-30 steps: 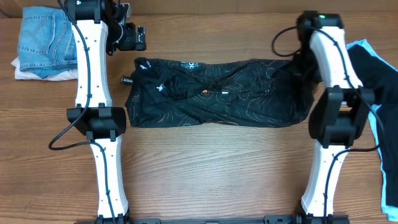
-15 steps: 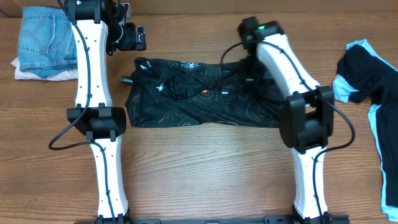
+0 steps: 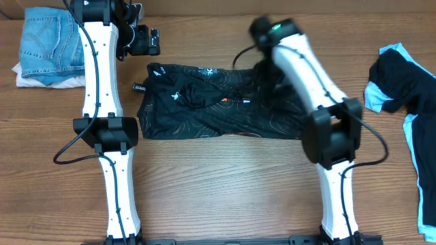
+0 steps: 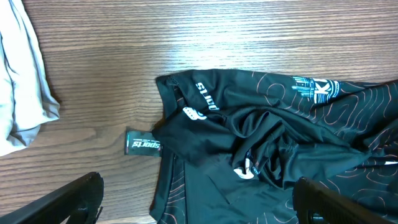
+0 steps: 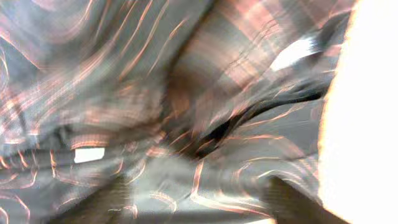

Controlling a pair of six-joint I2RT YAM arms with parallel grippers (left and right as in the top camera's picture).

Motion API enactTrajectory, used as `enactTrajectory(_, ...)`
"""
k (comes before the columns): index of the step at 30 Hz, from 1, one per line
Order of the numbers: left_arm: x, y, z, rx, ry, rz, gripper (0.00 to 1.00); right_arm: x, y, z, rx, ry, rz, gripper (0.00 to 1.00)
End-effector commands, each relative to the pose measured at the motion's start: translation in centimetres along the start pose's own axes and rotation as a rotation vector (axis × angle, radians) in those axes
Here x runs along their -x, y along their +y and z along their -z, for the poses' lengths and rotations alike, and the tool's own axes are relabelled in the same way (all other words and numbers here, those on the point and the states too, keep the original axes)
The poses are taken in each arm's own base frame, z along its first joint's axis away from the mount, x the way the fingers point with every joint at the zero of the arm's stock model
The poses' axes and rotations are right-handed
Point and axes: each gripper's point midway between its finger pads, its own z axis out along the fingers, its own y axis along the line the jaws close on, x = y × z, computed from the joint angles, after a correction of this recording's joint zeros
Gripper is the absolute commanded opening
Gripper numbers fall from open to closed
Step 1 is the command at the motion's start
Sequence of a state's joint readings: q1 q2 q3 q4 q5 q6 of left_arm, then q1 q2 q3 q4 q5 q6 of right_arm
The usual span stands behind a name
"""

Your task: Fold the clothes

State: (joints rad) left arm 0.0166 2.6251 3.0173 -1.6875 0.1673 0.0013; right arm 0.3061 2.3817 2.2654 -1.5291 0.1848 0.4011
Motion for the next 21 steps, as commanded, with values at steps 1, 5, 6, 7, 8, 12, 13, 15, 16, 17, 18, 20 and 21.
enactTrajectory(1, 0.5, -0.5, 2.1, 0.004, -0.050, -0.004, 1.00, 4.3, -5.3, 2.7, 0.043, -0.106, -0.089, 0.87)
enactTrajectory(5, 0.5, -0.5, 2.1, 0.002, -0.050, -0.004, 1.00, 6.5, -6.4, 1.3, 0.318, -0.090, -0.026, 0.82)
enactTrajectory(6, 0.5, -0.6, 2.1, -0.002, -0.050, -0.004, 1.00, 6.7, -6.6, 1.0, 0.358, -0.088, -0.023, 0.81)
enactTrajectory(7, 0.5, -0.7, 2.1, -0.006, -0.050, -0.004, 1.00, 7.0, -7.2, 0.3, 0.379, -0.082, -0.038, 0.81)
enactTrajectory(8, 0.5, -0.8, 2.1, -0.012, -0.050, -0.004, 1.00, 7.2, -7.7, -0.3, 0.390, -0.079, -0.056, 0.81)
enactTrajectory(12, 0.5, -0.9, 2.1, -0.015, -0.050, -0.004, 1.00, 7.5, -7.9, -2.3, 0.471, -0.064, -0.089, 0.79)
enactTrajectory(13, 0.5, -0.9, 2.1, -0.015, -0.050, -0.004, 1.00, 7.5, -7.6, -2.7, 0.494, -0.059, -0.090, 0.78)
enactTrajectory(15, 0.5, -0.9, 2.1, -0.015, -0.050, -0.004, 1.00, 7.4, -7.1, -3.3, 0.521, -0.056, -0.087, 0.78)
enactTrajectory(16, 0.5, -0.9, 2.1, -0.015, -0.050, -0.004, 1.00, 7.2, -6.5, -3.7, 0.531, -0.052, -0.081, 0.78)
enactTrajectory(17, 0.5, -0.9, 2.1, -0.015, -0.050, -0.004, 1.00, 7.1, -6.0, -4.1, 0.538, -0.047, -0.074, 0.78)
enactTrajectory(18, 0.5, -0.9, 2.1, -0.015, -0.050, -0.004, 1.00, 6.9, -5.6, -4.4, 0.541, -0.042, -0.068, 0.77)
enactTrajectory(20, 0.5, -0.9, 2.1, -0.015, -0.050, -0.004, 1.00, 6.3, -4.8, -5.1, 0.540, -0.029, -0.053, 0.77)
enactTrajectory(21, 0.5, -0.9, 2.1, -0.015, -0.050, -0.004, 1.00, 6.0, -4.4, -5.4, 0.539, -0.023, -0.047, 0.77)
